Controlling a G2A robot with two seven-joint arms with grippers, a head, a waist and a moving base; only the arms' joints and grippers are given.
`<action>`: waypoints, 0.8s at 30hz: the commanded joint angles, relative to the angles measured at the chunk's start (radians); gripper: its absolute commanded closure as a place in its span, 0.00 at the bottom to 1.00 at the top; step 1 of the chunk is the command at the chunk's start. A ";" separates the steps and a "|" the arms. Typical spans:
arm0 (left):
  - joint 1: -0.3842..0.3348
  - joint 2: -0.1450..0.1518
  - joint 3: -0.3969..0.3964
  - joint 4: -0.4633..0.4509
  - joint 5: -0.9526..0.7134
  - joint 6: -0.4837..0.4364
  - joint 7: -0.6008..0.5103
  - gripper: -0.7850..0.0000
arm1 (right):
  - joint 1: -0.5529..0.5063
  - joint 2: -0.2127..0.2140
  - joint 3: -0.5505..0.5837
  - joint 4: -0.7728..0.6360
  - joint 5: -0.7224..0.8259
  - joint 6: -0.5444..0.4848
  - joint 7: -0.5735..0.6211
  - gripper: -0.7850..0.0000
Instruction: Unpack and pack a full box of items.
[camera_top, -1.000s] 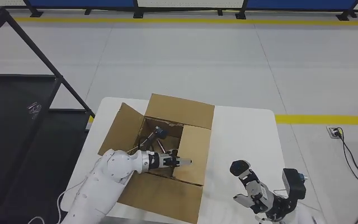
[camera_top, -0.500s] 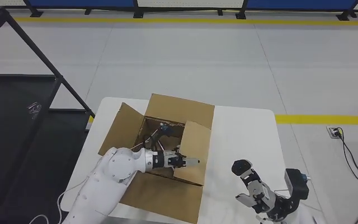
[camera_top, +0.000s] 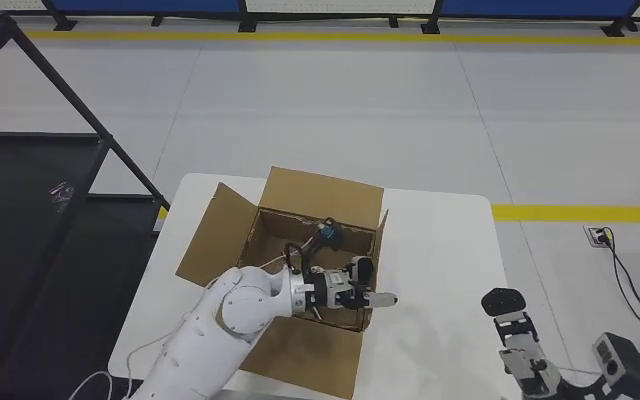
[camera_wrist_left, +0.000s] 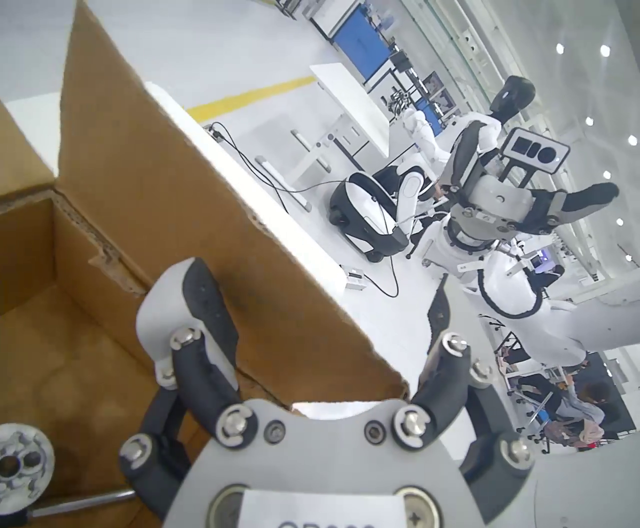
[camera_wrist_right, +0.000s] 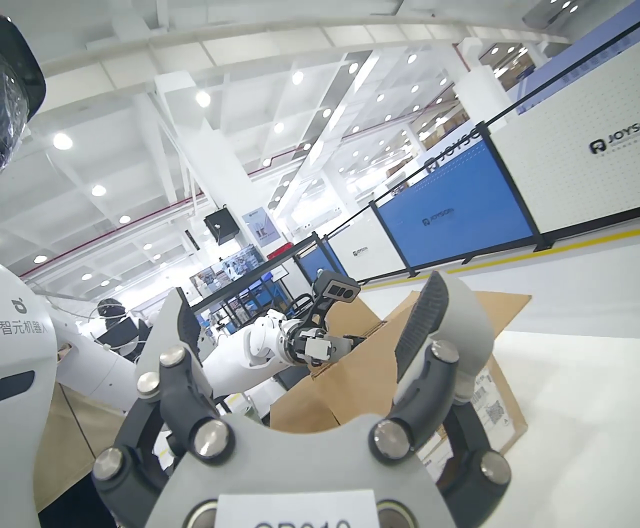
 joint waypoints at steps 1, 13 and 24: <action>-0.023 -0.014 0.038 0.025 0.011 0.012 0.022 0.00 | -0.022 0.005 0.004 0.002 -0.031 0.000 -0.059 0.00; -0.167 -0.115 0.225 0.247 0.007 0.095 0.042 0.00 | -0.064 0.019 -0.001 0.017 -0.088 0.000 -0.169 0.00; -0.219 -0.159 0.252 0.325 -0.007 0.108 0.008 0.00 | -0.058 0.019 -0.007 0.009 -0.084 0.007 -0.164 0.00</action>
